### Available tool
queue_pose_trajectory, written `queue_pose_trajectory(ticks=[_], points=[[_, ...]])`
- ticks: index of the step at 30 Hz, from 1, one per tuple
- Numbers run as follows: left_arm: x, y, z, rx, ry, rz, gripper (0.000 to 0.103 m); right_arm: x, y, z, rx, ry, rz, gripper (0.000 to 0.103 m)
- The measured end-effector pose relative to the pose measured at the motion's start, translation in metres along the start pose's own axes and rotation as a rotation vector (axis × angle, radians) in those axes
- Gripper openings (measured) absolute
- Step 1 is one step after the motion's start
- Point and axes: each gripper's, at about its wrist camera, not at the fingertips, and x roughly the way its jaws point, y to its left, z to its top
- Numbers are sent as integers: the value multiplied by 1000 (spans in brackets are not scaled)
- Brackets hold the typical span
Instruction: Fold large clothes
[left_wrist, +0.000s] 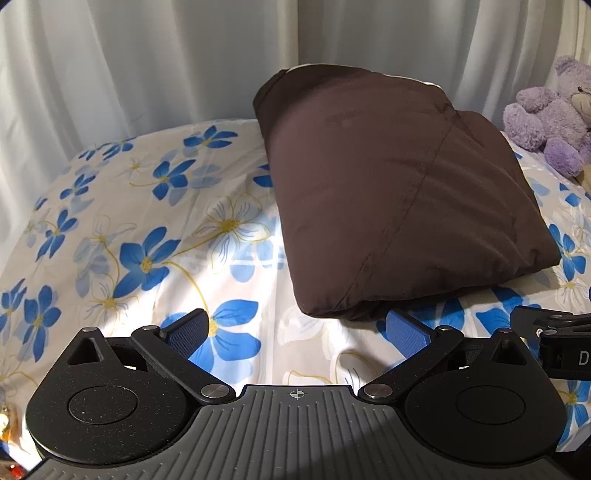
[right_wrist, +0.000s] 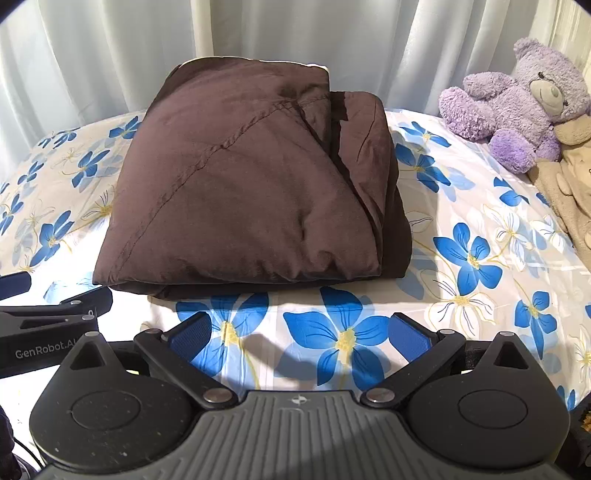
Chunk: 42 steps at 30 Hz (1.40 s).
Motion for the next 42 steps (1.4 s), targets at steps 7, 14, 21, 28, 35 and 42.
queue_pose_trajectory(ticks=[7, 14, 21, 28, 35, 42], points=[[1, -4, 1, 7, 6, 2, 103, -1, -4, 0, 10, -5, -8, 102], [2, -9, 0, 17, 15, 6, 103, -2, -8, 0, 12, -15, -21, 102], [3, -9, 1, 7, 20, 3, 103, -4, -9, 0, 6, -21, -23, 102], [3, -14, 1, 31, 13, 32, 103, -4, -11, 0, 11, -24, -22, 102], [4, -14, 2, 24, 22, 29, 103, -5, -12, 1, 14, -26, -22, 102], [4, -13, 4, 17, 26, 11, 103, -6, -13, 2, 21, -30, -21, 102]])
